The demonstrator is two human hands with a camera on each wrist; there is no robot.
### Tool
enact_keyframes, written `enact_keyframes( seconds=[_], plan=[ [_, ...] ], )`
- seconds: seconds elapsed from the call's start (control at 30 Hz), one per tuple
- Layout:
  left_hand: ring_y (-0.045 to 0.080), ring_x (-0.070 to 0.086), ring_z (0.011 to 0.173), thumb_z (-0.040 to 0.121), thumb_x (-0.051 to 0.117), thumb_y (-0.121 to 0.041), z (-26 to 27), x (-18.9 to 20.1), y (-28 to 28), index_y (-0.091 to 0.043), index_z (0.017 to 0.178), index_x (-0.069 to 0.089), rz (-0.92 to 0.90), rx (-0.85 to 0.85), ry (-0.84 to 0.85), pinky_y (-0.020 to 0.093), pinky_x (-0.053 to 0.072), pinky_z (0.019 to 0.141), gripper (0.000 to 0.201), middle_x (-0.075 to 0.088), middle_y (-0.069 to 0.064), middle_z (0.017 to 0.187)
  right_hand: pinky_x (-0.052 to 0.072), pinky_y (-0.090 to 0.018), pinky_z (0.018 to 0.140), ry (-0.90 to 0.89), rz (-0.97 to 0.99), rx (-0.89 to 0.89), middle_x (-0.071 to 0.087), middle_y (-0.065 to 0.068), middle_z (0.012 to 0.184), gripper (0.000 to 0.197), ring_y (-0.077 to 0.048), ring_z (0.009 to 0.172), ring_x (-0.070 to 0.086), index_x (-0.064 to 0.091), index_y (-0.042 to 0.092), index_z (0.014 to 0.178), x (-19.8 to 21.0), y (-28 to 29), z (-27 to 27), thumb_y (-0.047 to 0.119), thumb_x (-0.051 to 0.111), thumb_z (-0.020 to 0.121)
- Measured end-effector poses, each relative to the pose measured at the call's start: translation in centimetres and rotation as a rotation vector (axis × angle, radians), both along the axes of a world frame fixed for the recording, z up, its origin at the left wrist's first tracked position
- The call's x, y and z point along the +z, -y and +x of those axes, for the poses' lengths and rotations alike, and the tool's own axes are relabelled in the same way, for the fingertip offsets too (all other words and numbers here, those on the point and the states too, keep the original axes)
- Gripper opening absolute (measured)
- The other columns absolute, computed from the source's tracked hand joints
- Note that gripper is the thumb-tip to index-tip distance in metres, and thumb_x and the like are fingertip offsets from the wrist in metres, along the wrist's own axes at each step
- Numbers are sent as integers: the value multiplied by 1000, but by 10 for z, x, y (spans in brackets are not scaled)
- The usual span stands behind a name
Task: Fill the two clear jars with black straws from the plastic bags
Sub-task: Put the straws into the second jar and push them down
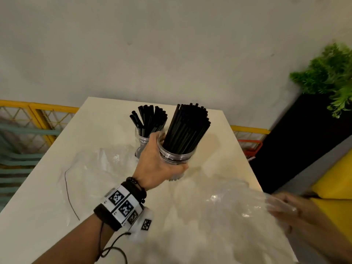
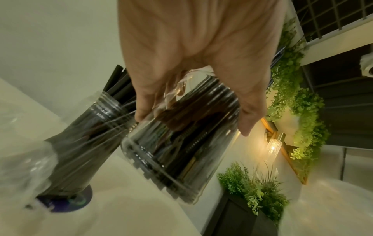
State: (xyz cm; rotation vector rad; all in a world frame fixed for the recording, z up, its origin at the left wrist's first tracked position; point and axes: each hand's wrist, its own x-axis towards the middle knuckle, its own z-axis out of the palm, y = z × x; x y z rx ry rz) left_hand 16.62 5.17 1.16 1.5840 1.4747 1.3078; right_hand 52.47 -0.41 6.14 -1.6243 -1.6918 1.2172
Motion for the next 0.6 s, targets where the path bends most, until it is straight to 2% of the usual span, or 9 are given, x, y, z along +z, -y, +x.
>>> enact_keyframes(
  seconds=[0.07, 0.1, 0.2, 0.27, 0.3, 0.37, 0.43, 0.5, 0.6],
  plan=[
    [-27, 56, 96, 58, 97, -23, 1, 14, -9, -23, 134, 38, 8, -10, -20, -6, 42, 77, 96, 61, -21, 115, 41, -31, 46, -29, -154, 53, 59, -1, 61, 62, -15, 51, 54, 71, 5, 84, -26, 3, -28, 51, 93, 50],
    [-25, 57, 95, 59, 97, -23, 3, 22, -14, -22, 134, 37, 13, -20, -29, -5, 42, 75, 96, 59, -22, 115, 40, -29, 47, -80, -206, 49, 57, 1, 60, 61, -15, 52, 52, 69, -1, 87, -32, 6, -47, 40, 95, 51],
    [-9, 61, 101, 57, 97, -27, 12, 40, -32, -28, 127, 38, 13, -52, -59, 0, 46, 76, 91, 59, -15, 119, 41, -24, 47, -66, -237, 161, 62, 9, 63, 24, -17, 53, 50, 67, -2, 95, -58, 4, -90, 11, 80, 80],
    [2, 62, 108, 53, 96, -31, 21, 42, -41, -27, 124, 40, 7, -57, -63, 10, 46, 89, 90, 60, -9, 122, 46, -26, 50, -71, -259, 169, 68, 6, 78, 31, -21, 56, 55, 65, 5, 103, -76, 1, -111, 19, 81, 80],
    [5, 62, 109, 52, 96, -31, 25, 39, -45, -26, 125, 41, -5, -57, -59, 16, 48, 92, 91, 61, -8, 121, 50, -27, 57, -50, -274, 179, 69, 4, 92, 45, -19, 63, 59, 63, 13, 108, -83, 0, -118, 33, 85, 74],
    [5, 63, 108, 53, 96, -27, 30, 31, -51, -24, 126, 39, -54, -72, -51, 21, 49, 92, 92, 61, -8, 121, 50, -24, 83, 24, -285, 260, 60, 2, 123, 89, -9, 95, 62, 53, 30, 124, -87, -3, -122, 67, 85, 50],
    [8, 64, 109, 53, 96, -29, 32, 19, -58, -22, 131, 38, -120, -82, -52, 28, 51, 96, 98, 62, -10, 121, 43, -23, 100, 109, -307, 324, 46, 5, 136, 110, -6, 124, 49, 36, 40, 139, -79, -6, -117, 72, 83, 44],
    [12, 64, 109, 52, 96, -31, 31, 7, -64, -19, 134, 37, -177, -69, -60, 33, 52, 98, 101, 64, -12, 117, 42, -25, 101, 121, -329, 328, 41, 9, 138, 106, -10, 127, 48, 28, 47, 142, -70, -11, -106, 65, 84, 54],
    [14, 64, 110, 56, 96, -29, 34, -11, -69, -20, 135, 36, -262, -78, -64, 33, 51, 99, 100, 63, -14, 114, 44, -24, 95, 231, -247, 279, 42, 13, 135, 79, -8, 112, 54, 35, 45, 139, -70, -20, -86, 69, 69, 71]
  ],
)
